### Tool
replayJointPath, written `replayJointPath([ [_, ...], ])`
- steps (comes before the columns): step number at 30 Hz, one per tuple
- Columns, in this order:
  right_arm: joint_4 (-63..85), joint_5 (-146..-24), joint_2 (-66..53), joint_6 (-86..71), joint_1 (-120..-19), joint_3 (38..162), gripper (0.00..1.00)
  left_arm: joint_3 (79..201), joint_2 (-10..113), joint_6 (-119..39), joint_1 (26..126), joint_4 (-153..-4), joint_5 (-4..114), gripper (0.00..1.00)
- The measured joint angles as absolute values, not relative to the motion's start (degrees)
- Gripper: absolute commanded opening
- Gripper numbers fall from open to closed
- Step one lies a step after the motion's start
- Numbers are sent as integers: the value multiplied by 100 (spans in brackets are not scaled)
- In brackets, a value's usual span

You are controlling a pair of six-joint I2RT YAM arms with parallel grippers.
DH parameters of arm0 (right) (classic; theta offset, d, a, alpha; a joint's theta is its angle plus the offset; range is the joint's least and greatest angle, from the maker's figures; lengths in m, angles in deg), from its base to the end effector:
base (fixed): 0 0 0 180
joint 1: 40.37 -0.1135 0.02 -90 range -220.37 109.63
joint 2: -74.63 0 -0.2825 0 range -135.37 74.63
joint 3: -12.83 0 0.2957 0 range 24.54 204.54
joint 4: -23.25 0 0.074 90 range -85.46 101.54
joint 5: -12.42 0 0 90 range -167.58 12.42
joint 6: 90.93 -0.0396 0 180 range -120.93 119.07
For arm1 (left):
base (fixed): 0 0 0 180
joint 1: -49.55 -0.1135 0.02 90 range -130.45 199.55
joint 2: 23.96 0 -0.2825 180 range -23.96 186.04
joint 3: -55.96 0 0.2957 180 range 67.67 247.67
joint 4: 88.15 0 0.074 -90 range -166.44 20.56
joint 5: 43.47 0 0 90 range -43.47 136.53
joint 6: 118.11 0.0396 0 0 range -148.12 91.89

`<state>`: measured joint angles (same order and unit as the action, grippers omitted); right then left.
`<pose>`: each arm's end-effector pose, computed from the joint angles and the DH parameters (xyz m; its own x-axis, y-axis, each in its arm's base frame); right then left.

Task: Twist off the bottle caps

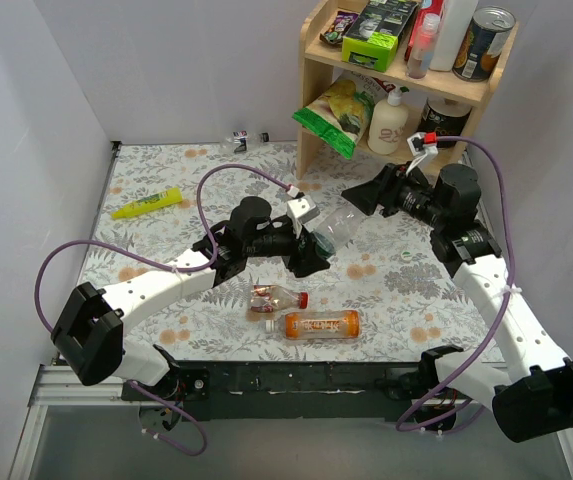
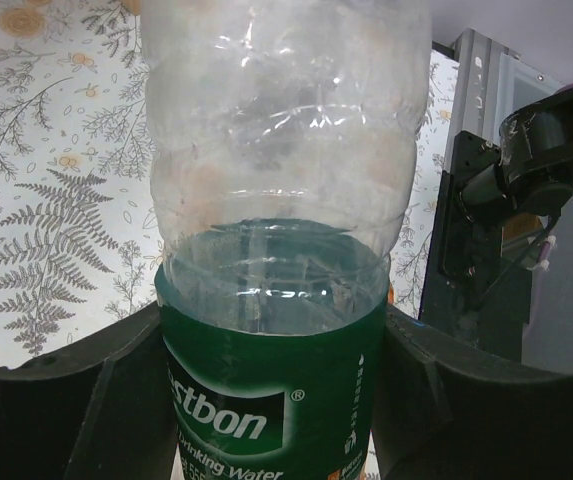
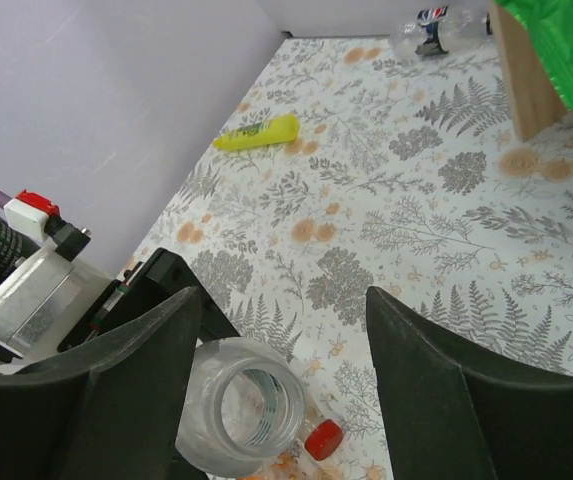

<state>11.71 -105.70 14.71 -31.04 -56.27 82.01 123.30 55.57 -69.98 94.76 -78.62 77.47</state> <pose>0.2633 0.0944 0.4012 -0.3815 0.3514 -0.8550 -0.5816 0.6276 0.5175 0.2378 -0.2684 0.2889 -0.8250 0.0185 -0.5648 0.5298 0.3728 -0.7617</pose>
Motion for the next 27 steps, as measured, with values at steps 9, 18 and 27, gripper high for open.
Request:
replayJointPath([
  [9, 1110, -10880, 1226, -3054, -5789, 8221, 46, 12330, 5557, -7003, 9496, -7816, 7500, 59],
  [18, 1007, -10779, 1228, -2953, -5808, 8304, 1, 12322, 5557, -7147, 9507, -7844, 7152, 98],
  [27, 128, -8432, 1320, -1976, -5817, 8769, 1, 12319, 5555, -7184, 9465, -7855, 6658, 98],
])
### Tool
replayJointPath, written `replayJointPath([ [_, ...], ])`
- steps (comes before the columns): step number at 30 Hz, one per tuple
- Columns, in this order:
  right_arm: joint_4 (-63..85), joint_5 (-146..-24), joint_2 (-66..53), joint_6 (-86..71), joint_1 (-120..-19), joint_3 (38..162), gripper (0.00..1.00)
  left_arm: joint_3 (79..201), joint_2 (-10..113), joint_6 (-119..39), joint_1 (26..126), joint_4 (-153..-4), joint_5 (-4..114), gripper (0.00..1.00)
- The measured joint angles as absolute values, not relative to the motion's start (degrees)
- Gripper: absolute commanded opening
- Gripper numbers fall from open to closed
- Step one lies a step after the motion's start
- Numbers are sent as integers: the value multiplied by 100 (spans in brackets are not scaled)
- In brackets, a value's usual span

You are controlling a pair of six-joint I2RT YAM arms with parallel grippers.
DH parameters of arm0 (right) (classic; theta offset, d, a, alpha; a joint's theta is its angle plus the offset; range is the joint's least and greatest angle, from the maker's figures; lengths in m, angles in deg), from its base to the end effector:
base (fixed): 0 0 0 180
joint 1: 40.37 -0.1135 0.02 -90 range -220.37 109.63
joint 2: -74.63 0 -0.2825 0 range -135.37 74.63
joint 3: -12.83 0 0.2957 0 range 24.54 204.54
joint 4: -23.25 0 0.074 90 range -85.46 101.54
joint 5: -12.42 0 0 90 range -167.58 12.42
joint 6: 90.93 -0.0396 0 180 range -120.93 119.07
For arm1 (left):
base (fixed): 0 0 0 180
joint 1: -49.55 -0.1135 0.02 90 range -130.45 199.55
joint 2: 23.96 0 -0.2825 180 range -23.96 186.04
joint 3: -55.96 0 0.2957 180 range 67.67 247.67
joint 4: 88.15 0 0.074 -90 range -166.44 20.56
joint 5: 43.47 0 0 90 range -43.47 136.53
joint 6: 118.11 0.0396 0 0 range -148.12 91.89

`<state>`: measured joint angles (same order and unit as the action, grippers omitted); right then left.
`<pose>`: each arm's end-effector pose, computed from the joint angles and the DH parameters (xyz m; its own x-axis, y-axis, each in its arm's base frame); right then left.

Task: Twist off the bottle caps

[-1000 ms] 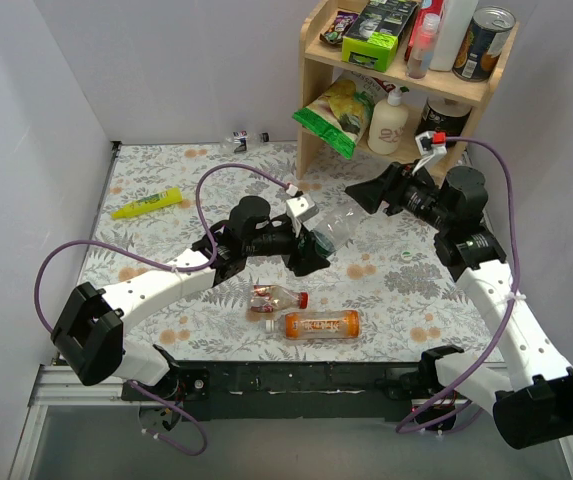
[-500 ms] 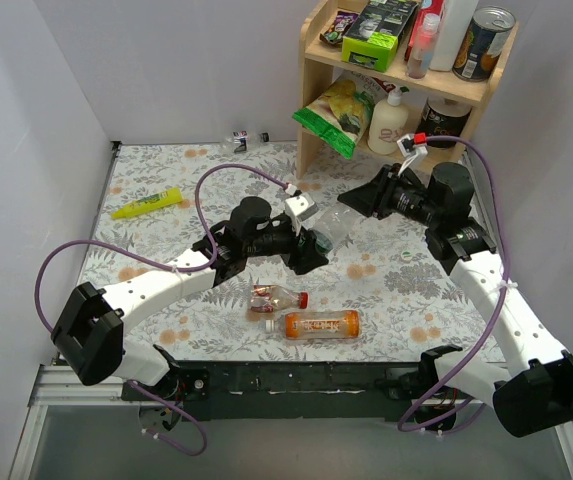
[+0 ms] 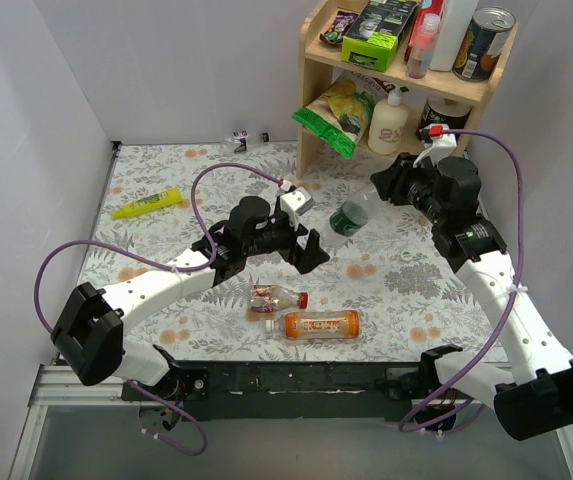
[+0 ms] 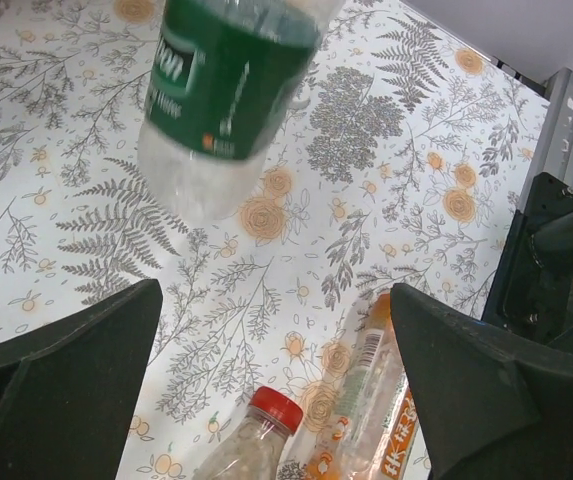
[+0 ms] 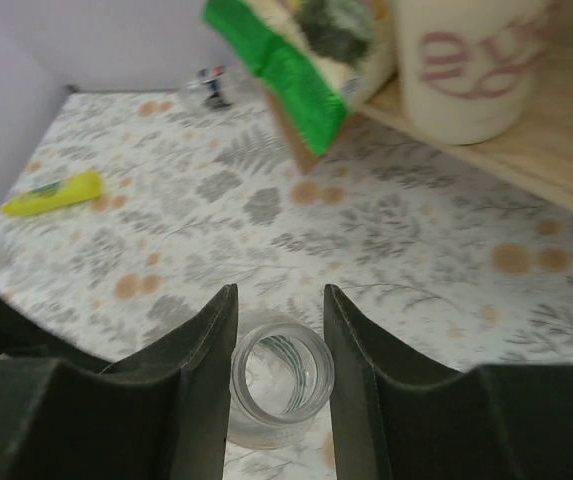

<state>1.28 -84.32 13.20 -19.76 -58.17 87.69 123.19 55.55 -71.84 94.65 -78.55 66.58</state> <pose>0.2695 0.0914 0.4135 -0.2675 0.2508 -0.9304 -0.3463 0.8760 0.3357 0.2450 -0.2651 0.2869 -0.8053 -0.1118 -0.5822 0.4613 0.4988 -0.7338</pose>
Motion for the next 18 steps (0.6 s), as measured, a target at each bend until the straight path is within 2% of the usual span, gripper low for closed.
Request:
replayJointPath([
  [8, 386, -6229, 800, -1017, -5780, 8787, 1, 12319, 5541, -7263, 8890, -7860, 6647, 98],
  [18, 1046, -5005, -18, -311, -5686, 8743, 1, 12319, 5524, -7324, 8626, -7857, 6658, 98],
])
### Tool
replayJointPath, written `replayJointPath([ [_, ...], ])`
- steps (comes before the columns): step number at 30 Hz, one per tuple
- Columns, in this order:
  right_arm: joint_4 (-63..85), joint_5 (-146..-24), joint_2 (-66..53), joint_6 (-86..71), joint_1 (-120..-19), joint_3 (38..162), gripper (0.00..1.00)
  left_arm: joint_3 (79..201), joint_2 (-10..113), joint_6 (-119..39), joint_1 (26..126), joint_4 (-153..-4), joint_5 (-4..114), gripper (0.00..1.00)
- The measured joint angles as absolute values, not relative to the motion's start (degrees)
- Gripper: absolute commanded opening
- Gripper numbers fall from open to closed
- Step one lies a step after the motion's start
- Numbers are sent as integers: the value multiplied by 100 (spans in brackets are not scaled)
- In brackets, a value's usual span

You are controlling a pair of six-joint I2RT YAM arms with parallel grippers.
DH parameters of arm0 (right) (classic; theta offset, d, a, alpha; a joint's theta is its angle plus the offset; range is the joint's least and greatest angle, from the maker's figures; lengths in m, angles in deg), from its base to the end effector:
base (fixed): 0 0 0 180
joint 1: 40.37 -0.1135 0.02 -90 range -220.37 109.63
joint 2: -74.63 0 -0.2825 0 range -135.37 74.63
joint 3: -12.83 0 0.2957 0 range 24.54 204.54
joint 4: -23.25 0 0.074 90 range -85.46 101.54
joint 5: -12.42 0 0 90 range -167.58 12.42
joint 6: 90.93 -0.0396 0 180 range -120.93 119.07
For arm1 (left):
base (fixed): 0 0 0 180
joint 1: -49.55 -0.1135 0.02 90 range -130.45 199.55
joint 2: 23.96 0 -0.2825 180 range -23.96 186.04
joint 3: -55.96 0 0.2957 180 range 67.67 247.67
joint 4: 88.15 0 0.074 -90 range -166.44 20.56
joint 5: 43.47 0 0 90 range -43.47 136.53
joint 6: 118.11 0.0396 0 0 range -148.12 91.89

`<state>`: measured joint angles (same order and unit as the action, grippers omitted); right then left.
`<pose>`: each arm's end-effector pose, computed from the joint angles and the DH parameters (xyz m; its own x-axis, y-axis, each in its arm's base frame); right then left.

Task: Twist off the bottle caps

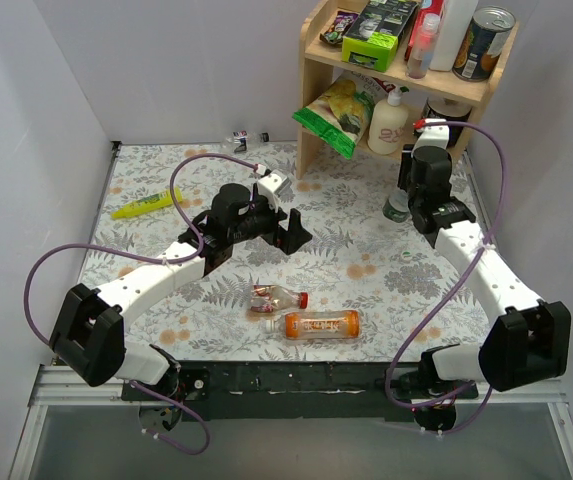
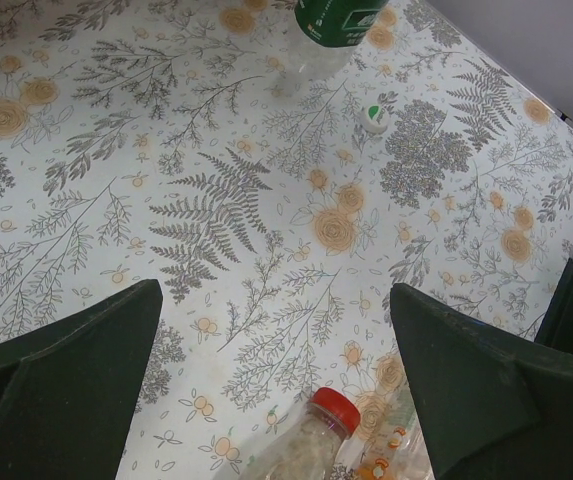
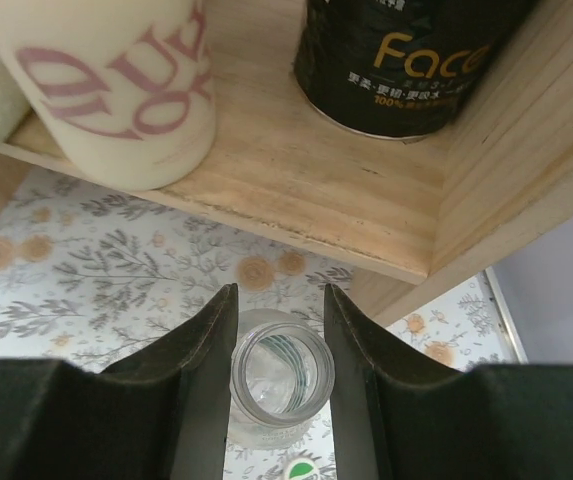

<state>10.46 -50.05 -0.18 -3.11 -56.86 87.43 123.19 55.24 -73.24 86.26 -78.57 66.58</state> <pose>0.3389 0.0812 0.3605 -0.2087 -0.0266 -0.9776 0.1882 0.9799 -0.0668 0.2803 -0.2259 0.2888 -0.7869 -0.2437 -0.5669 0.3678 0.5524 -0.7480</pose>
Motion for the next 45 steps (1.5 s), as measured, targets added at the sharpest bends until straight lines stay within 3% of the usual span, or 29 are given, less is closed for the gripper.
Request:
replayJointPath([
  [26, 1186, -4408, -236, -50, -5662, 8181, 1, 12319, 5533, -7658, 8528, -7847, 6818, 98],
  [27, 1188, -4393, -236, -53, -5660, 8181, 13, 12319, 5535, -7656, 8528, -7847, 6820, 98],
  [30, 1188, -4371, -236, -70, -5662, 8179, 34, 12319, 5535, -7658, 8528, -7847, 6822, 98],
  [33, 1175, -4362, -236, -105, -5662, 8179, 49, 12319, 5535, -7658, 8528, -7847, 6829, 98],
  [37, 1164, -4364, -234, -164, -5662, 8179, 63, 12319, 5539, -7658, 8528, -7844, 6835, 98],
  [45, 1127, -4362, -221, -206, -5662, 8181, 73, 12319, 5546, -7658, 8528, -7838, 6835, 98],
])
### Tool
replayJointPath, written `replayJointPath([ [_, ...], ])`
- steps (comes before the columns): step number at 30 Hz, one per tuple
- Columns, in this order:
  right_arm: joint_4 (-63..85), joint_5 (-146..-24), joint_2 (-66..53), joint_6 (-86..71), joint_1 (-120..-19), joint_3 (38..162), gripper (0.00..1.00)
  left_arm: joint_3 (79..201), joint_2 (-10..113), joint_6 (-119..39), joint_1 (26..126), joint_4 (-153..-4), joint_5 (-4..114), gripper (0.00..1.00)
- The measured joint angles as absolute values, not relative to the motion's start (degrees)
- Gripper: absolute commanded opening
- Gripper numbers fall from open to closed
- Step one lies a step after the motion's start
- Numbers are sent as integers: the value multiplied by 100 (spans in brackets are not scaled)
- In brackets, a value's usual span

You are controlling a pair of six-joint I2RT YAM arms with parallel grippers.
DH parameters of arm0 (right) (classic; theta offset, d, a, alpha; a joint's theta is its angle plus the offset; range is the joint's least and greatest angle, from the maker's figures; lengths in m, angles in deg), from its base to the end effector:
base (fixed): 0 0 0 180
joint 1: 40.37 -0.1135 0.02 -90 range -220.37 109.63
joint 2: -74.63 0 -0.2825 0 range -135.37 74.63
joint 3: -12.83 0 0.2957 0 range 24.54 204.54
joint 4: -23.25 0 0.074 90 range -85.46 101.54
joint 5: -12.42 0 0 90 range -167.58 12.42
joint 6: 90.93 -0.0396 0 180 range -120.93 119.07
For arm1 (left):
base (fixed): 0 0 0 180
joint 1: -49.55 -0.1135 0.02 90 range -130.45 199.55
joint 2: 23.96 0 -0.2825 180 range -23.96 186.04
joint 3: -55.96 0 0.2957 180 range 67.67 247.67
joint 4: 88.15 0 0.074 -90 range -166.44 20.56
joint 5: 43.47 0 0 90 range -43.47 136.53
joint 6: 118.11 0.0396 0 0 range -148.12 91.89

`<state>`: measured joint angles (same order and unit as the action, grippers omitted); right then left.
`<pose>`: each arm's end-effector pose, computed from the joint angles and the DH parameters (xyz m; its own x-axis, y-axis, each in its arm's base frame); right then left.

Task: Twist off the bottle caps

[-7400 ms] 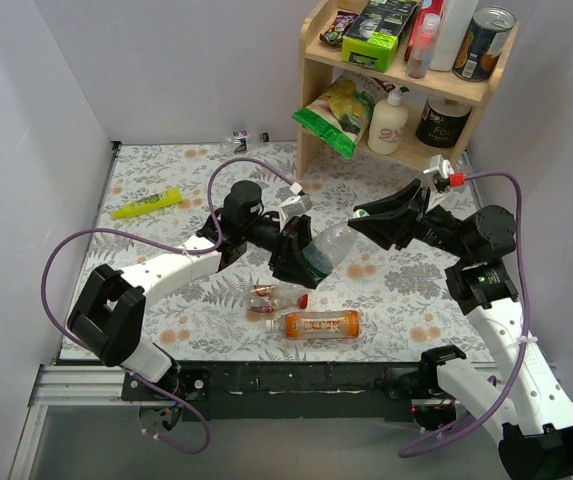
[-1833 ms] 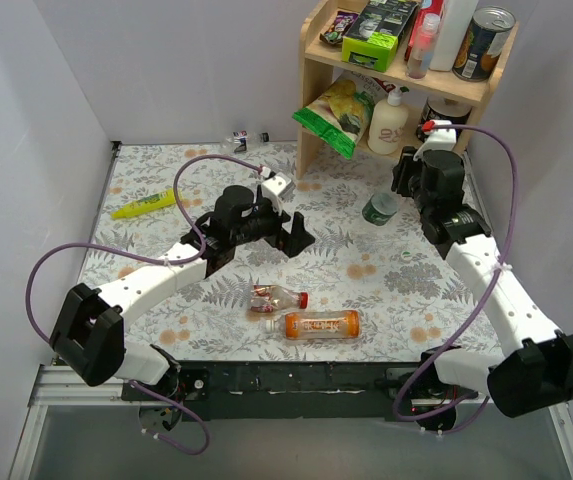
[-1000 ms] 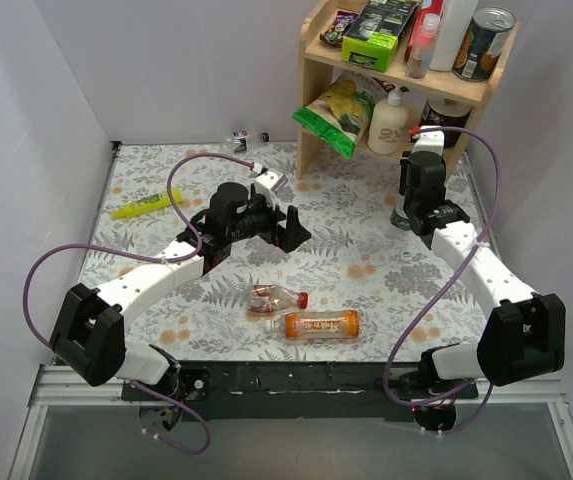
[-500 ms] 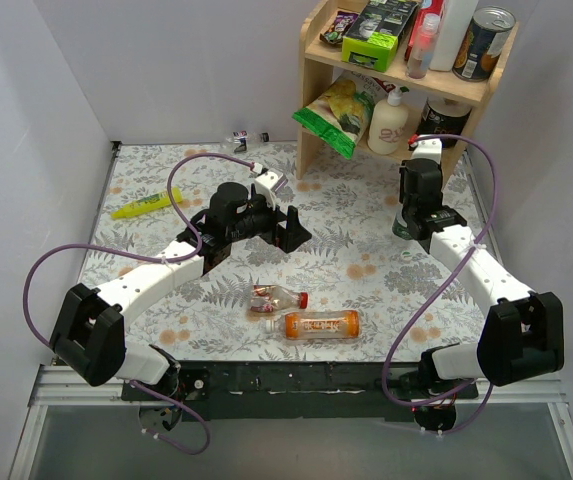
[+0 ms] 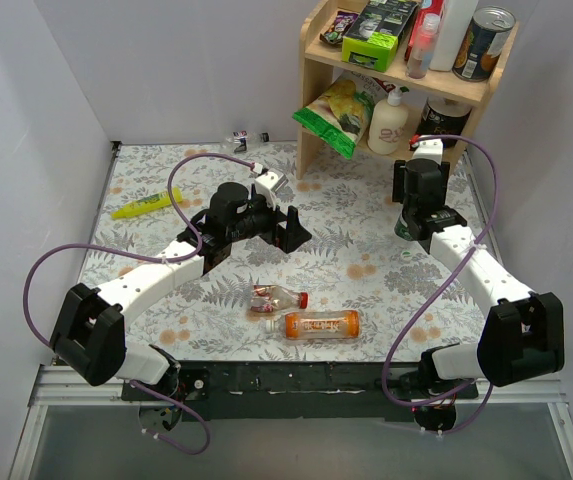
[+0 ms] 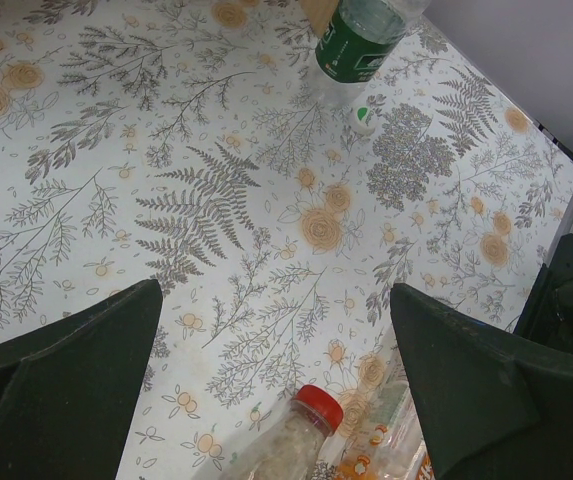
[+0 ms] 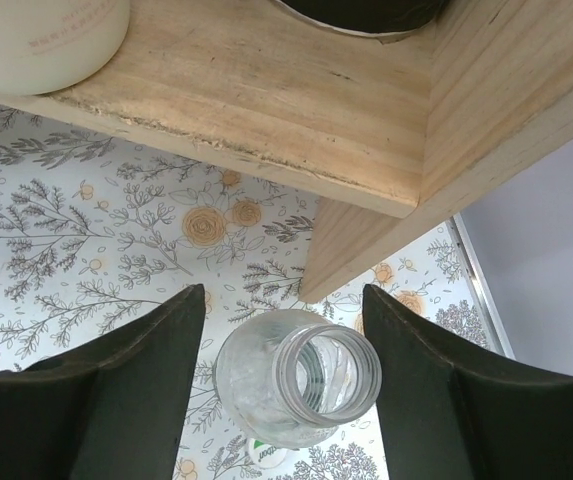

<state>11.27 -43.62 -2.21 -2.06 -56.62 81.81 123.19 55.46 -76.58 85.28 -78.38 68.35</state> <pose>0.3414 0.0765 0.3119 -0.3204 -0.0764 -0.9442 0.2787 0.9450 -0.1710 0.2836 -0.2221 0.2873 -0.8166 -0.2687 -0.5109 0.3177 0.5297 -0.7865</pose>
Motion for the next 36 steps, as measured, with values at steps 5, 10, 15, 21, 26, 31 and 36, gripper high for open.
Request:
replayJointPath([
  [5, 1110, -4351, -197, -210, -5662, 8181, 84, 12319, 5546, -7658, 8528, -7838, 6835, 98],
  [10, 1101, -4321, -136, -195, -5662, 8186, 86, 12319, 5546, -7715, 8510, -7840, 6829, 98],
  [15, 976, -4321, -15, -193, -5660, 8269, 87, 12319, 5546, -8189, 8191, -7914, 6789, 98],
  [21, 758, -4321, 345, -195, -5662, 8415, 87, 12311, 5823, -9687, 7135, -8432, 6354, 98],
  [26, 596, -4371, 831, -221, -5660, 8632, 86, 12341, 6733, -11247, 6379, -8806, 5672, 98],
  [31, 544, -4638, 1523, -361, -5660, 8671, 85, 12870, 7777, -12589, 6305, -8893, 4676, 98],
  [36, 504, -4930, 1915, -485, -5660, 8741, 84, 14059, 8767, -13575, 6327, -8854, 3675, 98],
])
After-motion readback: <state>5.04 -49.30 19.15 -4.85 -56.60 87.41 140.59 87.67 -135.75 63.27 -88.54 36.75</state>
